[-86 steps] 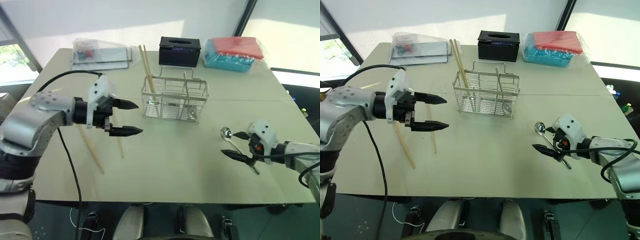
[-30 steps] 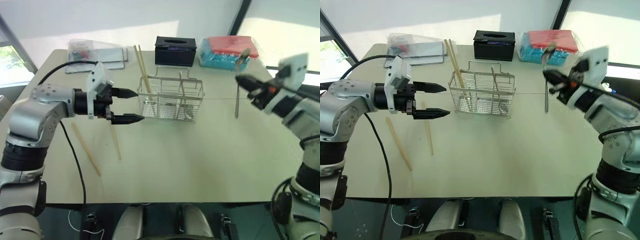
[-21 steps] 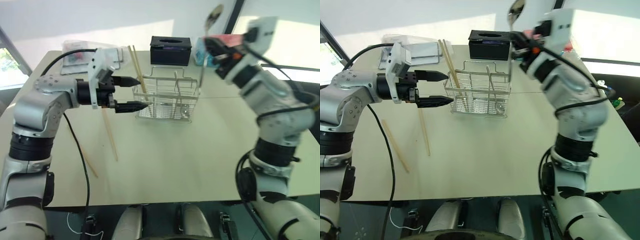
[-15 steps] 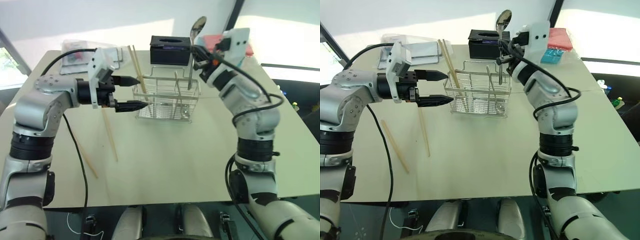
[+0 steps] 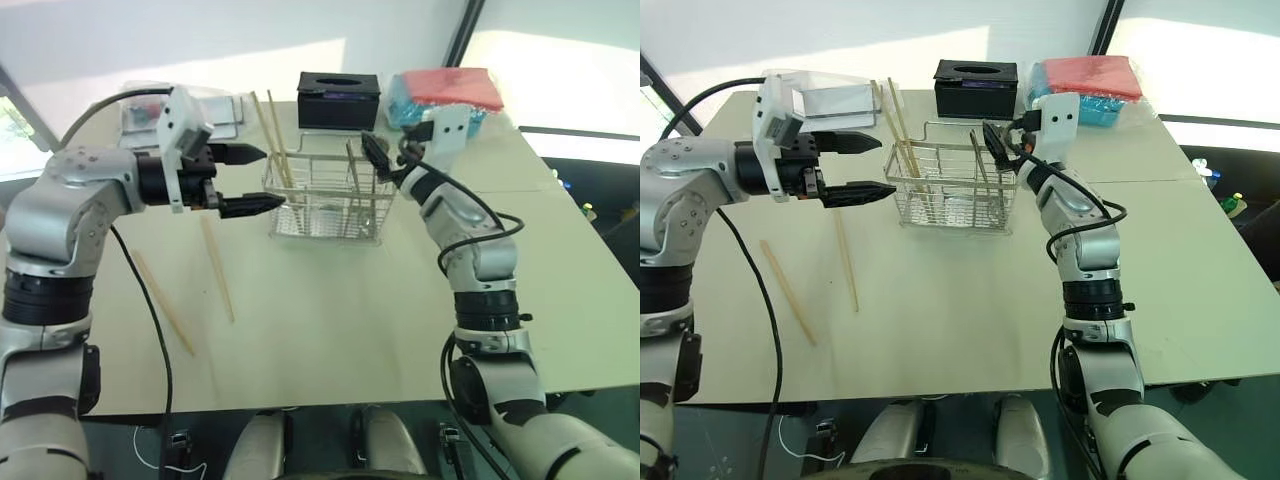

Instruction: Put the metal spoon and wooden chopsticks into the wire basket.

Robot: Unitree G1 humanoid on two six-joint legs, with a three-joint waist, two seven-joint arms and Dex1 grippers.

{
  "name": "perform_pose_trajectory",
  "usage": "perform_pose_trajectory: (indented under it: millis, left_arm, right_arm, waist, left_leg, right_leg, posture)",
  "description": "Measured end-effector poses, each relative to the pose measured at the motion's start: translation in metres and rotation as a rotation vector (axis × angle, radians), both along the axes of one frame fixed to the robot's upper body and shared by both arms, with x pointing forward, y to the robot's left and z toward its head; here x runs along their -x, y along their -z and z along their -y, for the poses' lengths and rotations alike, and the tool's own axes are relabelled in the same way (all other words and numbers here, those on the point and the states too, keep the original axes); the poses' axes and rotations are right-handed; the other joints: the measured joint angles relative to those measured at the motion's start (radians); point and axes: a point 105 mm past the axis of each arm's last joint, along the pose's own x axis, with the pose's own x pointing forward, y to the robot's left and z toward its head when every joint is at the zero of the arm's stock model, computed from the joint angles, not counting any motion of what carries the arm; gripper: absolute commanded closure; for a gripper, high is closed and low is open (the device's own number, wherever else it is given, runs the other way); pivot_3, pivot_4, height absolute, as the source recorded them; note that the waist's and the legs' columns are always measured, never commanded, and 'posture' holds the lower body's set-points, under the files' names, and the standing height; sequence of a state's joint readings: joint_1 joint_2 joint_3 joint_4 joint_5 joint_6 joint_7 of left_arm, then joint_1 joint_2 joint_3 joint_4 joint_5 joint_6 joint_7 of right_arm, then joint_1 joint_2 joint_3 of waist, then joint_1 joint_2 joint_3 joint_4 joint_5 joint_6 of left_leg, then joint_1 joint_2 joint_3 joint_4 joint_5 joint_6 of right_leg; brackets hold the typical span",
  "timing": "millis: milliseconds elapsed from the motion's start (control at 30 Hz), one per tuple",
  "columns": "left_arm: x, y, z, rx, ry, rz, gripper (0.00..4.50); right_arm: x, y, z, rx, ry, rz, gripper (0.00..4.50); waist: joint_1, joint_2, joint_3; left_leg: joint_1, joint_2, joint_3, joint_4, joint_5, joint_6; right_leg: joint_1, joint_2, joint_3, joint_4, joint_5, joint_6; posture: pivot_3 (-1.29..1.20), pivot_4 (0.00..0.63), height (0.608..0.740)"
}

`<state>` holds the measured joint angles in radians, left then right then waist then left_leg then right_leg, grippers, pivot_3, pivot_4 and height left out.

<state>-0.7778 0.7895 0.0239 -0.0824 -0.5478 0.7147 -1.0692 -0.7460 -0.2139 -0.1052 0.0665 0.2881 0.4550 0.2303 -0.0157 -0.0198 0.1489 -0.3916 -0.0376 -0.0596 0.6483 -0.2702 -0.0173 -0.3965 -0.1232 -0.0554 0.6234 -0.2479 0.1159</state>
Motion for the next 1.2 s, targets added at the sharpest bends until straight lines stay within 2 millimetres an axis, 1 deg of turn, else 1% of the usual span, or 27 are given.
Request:
perform_pose_trajectory:
  millis: [100,200,233,267,300,333,367,400,433,467,500,533,600,667,733,767,800,833,900,1000,1200]
  left_arm:
    - [-0.001,-0.004,-0.004,0.022,-0.030,0.002,0.00]
    - [-0.002,-0.011,-0.008,0.060,-0.068,0.007,0.00]
    - [-0.001,-0.015,-0.012,0.086,-0.098,0.013,0.00]
    - [-0.001,-0.016,-0.016,0.102,-0.124,0.013,0.00]
    - [-0.002,-0.019,-0.022,0.123,-0.175,0.016,0.00]
    - [-0.003,-0.021,-0.029,0.140,-0.230,0.018,0.00]
    - [-0.005,-0.023,-0.038,0.156,-0.295,0.018,0.00]
    - [-0.007,-0.024,-0.046,0.170,-0.370,0.012,0.00]
    - [-0.009,-0.025,-0.055,0.185,-0.447,0.002,0.00]
    - [-0.012,-0.024,-0.063,0.204,-0.522,-0.014,0.00]
    - [-0.016,-0.022,-0.075,0.239,-0.636,-0.046,0.00]
    - [-0.017,-0.020,-0.085,0.260,-0.717,-0.069,0.00]
    - [-0.023,-0.012,-0.107,0.321,-0.933,-0.166,0.00]
    - [-0.021,0.006,-0.135,0.333,-1.176,-0.284,0.00]
    - [-0.013,0.034,-0.162,0.315,-1.384,-0.409,0.00]
    - [-0.011,0.044,-0.168,0.315,-1.435,-0.449,0.00]
    - [-0.009,0.063,-0.175,0.311,-1.517,-0.524,0.00]
    - [-0.007,0.078,-0.180,0.303,-1.568,-0.578,0.00]
    - [-0.003,0.095,-0.186,0.286,-1.629,-0.646,0.00]
    - [-0.001,0.107,-0.190,0.271,-1.681,-0.703,0.00]
    - [-0.004,0.134,-0.185,0.208,-1.678,-0.841,0.00]
  right_arm:
    - [0.001,-0.011,0.011,0.012,0.015,0.016,0.59]
    - [0.007,-0.036,0.021,0.013,-0.015,0.062,0.59]
    - [0.015,-0.054,0.023,0.025,-0.076,0.092,0.59]
    - [0.023,-0.067,0.024,0.030,-0.116,0.120,0.59]
    - [0.037,-0.085,0.024,0.048,-0.198,0.163,0.59]
    - [0.053,-0.098,0.021,0.077,-0.282,0.199,0.59]
    - [0.070,-0.106,0.017,0.111,-0.371,0.227,0.59]
    - [0.086,-0.107,0.011,0.154,-0.462,0.237,0.59]
    - [0.100,-0.104,0.006,0.195,-0.548,0.231,0.59]
    - [0.111,-0.096,0.003,0.237,-0.617,0.203,0.59]
    - [0.122,-0.078,0.001,0.296,-0.695,0.131,0.59]
    - [0.127,-0.066,0.000,0.322,-0.739,0.081,0.59]
    - [0.137,-0.037,0.000,0.396,-0.809,-0.035,0.59]
    - [0.145,-0.017,0.001,0.459,-0.857,-0.112,0.59]
    - [0.149,-0.004,0.004,0.492,-0.877,-0.163,0.59]
    - [0.149,-0.001,0.005,0.496,-0.878,-0.172,0.59]
    - [0.150,0.000,0.004,0.499,-0.884,-0.173,0.59]
    - [0.150,0.001,0.003,0.503,-0.891,-0.172,0.59]
    - [0.151,0.003,0.002,0.509,-0.897,-0.174,0.59]
    - [0.151,0.007,-0.001,0.511,-0.904,-0.175,0.59]
    - [0.156,0.014,-0.005,0.487,-0.912,-0.186,0.59]
  waist:
    - [0.001,0.000,0.000]
    - [0.000,0.001,0.000]
    - [0.000,0.002,0.002]
    - [0.000,0.003,0.002]
    - [0.000,0.002,0.002]
    - [0.001,0.002,0.002]
    - [0.001,0.001,0.001]
    - [0.001,0.000,0.001]
    - [0.001,0.000,0.000]
    - [0.002,-0.001,0.000]
    - [0.004,-0.002,0.000]
    - [0.004,-0.003,0.000]
    - [0.009,-0.005,0.001]
    - [0.007,-0.006,0.000]
    - [0.004,-0.008,0.000]
    - [0.003,-0.008,0.000]
    - [0.005,-0.008,0.000]
    - [0.006,-0.009,0.000]
    - [0.009,-0.013,0.000]
    - [0.023,-0.014,-0.001]
    - [0.045,-0.015,-0.001]
  left_leg:
    - [0.000,0.000,0.000,0.000,0.000,0.000]
    - [0.000,0.000,0.000,0.000,0.000,0.000]
    - [0.000,0.000,0.000,0.000,0.000,0.000]
    - [0.000,0.000,0.000,0.000,0.000,0.000]
    - [0.000,0.001,0.000,-0.001,0.000,0.001]
    - [0.000,0.001,-0.001,-0.001,-0.001,0.001]
    - [0.001,0.002,-0.001,-0.001,-0.001,0.002]
    - [0.001,0.002,-0.002,-0.001,-0.001,0.002]
    - [0.001,0.002,-0.002,-0.001,-0.001,0.002]
    - [0.001,0.002,-0.002,0.000,-0.001,0.002]
    - [0.001,0.002,-0.002,0.000,-0.002,0.002]
    - [0.001,0.001,-0.002,0.001,-0.002,0.002]
    - [0.001,0.001,-0.002,0.002,-0.001,0.002]
    - [0.002,0.001,-0.002,0.002,-0.001,0.002]
    - [0.003,0.001,-0.002,0.001,-0.001,0.001]
    - [0.003,0.001,-0.002,0.000,-0.001,0.001]
    - [0.003,0.001,-0.002,0.000,0.000,0.000]
    - [0.003,0.002,-0.002,0.000,0.000,-0.002]
    - [0.001,0.002,-0.003,-0.001,0.002,-0.006]
    - [0.001,0.000,-0.003,0.000,0.002,-0.007]
    - [0.000,-0.001,-0.003,0.000,0.000,-0.010]
  right_leg:
    - [0.000,0.000,0.000,0.000,0.000,0.000]
    - [0.000,0.000,0.000,0.000,0.000,0.000]
    - [0.000,0.000,0.000,-0.001,0.000,0.000]
    - [0.000,0.000,0.000,-0.001,0.000,0.000]
    - [0.000,0.000,0.000,-0.001,0.000,0.000]
    - [0.000,0.001,0.000,-0.002,0.000,0.000]
    - [0.002,0.002,-0.001,-0.003,0.000,0.000]
    - [0.003,0.003,-0.001,-0.006,0.000,0.000]
    - [0.004,0.003,-0.001,-0.007,0.000,0.000]
    - [0.005,0.003,-0.001,-0.009,0.000,0.000]
    - [0.006,0.002,-0.001,-0.010,0.000,0.001]
    - [0.006,0.001,0.000,-0.010,0.000,0.001]
    - [0.007,0.001,-0.001,-0.009,0.000,0.001]
    - [0.007,0.001,0.000,-0.009,0.000,0.001]
    - [0.006,0.001,0.000,-0.008,0.000,0.001]
    - [0.006,0.001,0.000,-0.008,0.000,0.001]
    - [0.005,0.001,0.000,-0.008,0.000,0.001]
    - [0.005,0.001,0.000,-0.008,0.000,0.001]
    - [0.003,0.001,0.000,-0.008,0.000,0.001]
    - [0.003,-0.001,0.000,-0.008,0.000,0.001]
    - [0.003,-0.003,-0.001,-0.008,0.000,0.001]
  posture:
    - [0.00,0.150,0.667]
    - [0.00,0.150,0.667]
    - [0.00,0.150,0.667]
    - [0.00,0.150,0.667]
    - [0.00,0.150,0.667]
    - [0.00,0.150,0.667]
    - [0.00,0.150,0.667]
    - [0.00,0.150,0.667]
    - [0.00,0.150,0.667]
    - [0.00,0.150,0.667]
    - [0.00,0.150,0.667]
    - [0.00,0.150,0.667]
    - [0.00,0.150,0.667]
    - [0.00,0.150,0.667]
    - [0.00,0.150,0.667]
    - [0.00,0.150,0.667]
    - [0.00,0.150,0.667]
    - [0.00,0.150,0.667]
    - [0.00,0.150,0.667]
    - [0.00,0.150,0.667]
    - [0.00,0.150,0.667]
